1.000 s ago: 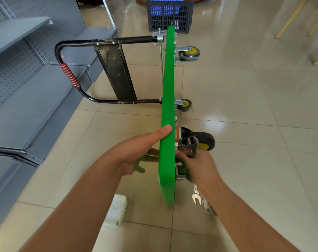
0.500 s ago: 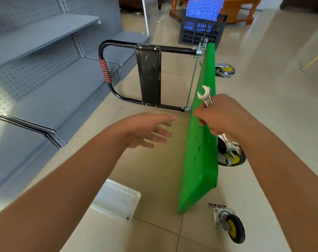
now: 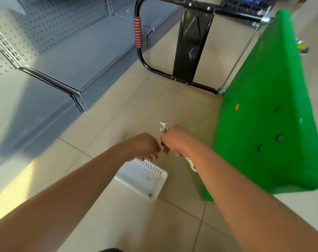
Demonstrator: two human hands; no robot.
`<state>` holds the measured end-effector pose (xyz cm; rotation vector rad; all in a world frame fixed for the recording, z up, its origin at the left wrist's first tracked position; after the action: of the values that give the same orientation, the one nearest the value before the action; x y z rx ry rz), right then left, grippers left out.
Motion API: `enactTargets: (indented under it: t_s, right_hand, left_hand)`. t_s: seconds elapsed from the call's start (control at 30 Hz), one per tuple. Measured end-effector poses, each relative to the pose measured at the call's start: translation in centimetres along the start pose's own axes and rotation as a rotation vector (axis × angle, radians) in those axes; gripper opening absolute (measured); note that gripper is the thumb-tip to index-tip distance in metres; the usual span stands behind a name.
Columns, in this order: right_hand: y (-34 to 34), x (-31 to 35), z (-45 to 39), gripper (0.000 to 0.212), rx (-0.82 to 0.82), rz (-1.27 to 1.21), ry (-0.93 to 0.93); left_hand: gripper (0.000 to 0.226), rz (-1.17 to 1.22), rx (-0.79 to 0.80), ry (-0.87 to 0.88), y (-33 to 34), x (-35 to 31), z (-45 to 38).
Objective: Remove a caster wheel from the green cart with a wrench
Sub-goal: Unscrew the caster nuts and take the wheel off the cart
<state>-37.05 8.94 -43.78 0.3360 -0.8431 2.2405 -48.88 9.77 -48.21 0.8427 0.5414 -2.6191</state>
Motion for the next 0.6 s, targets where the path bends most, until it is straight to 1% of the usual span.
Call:
enactTargets:
  t_s: [0.07,0.13,0.2,0.27,0.37,0.47,0.6]
  right_hand:
    - [3.9,-3.1,-2.5,0.028,0.059,-0.011,0.05]
    - [7.9,-6.4,-4.6,0.03,0.131,-0.037,0.122]
    - [10.0,-8.7,-5.5,0.028,0.157,-0.113,0.16]
    - [11.5,-10.3,-6.2,0.027,0.155,-0.173,0.19]
    - [13.1,-11.9,-6.9,0.029,0.149,-0.22,0.2]
    - [13.6,-12.9,-7.5,0.027,0.127,-0.255,0.196]
    - [12.9,-13.3,-7.7,0.024,0.082,-0.255,0.184]
  left_hand:
    - [0.022,-0.116,0.004,0.018,1.7,3.2,-2.2]
    - [0.021,-0.319,0.04,0.035,3.8,6.4,-4.6]
    - [0.019,-0.518,0.059,0.057,5.4,8.3,-6.7]
    - [0.017,-0.611,0.105,0.069,7.0,10.2,-9.2]
    - [0.015,-0.728,0.171,0.02,9.2,12.2,-12.1]
    - [0.036,-0.834,0.249,-0.041,10.7,13.0,-14.1]
    - [0.059,-0.848,0.267,-0.041,11.4,13.1,-15.7]
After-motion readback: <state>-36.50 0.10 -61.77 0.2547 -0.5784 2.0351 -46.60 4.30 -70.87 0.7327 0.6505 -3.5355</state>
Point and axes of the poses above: each hand's wrist, its own z-axis away from the middle knuckle, its own y-axis out of the palm, x = y × z, the point moved 8 cm from there along -z, towards the middle knuckle, and after that the axes turned 11 degrees about x, right-handed, at the moved point
